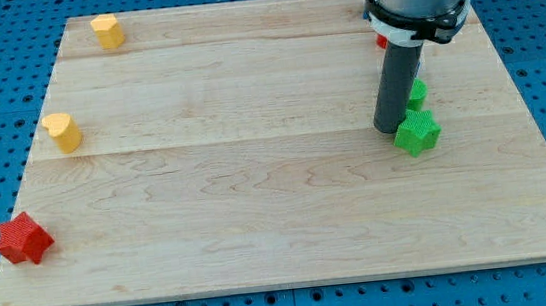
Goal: Push the red star to the bottom center
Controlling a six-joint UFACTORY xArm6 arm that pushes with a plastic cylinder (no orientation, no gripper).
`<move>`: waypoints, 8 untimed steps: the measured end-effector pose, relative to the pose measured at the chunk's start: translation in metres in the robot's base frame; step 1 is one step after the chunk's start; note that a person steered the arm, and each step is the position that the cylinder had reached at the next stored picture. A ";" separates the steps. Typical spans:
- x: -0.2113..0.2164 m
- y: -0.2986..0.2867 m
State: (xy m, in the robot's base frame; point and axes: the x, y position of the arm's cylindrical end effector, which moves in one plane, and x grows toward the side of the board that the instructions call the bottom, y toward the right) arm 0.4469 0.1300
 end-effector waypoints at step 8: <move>0.017 -0.434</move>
State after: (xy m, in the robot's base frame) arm 0.4640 -0.3039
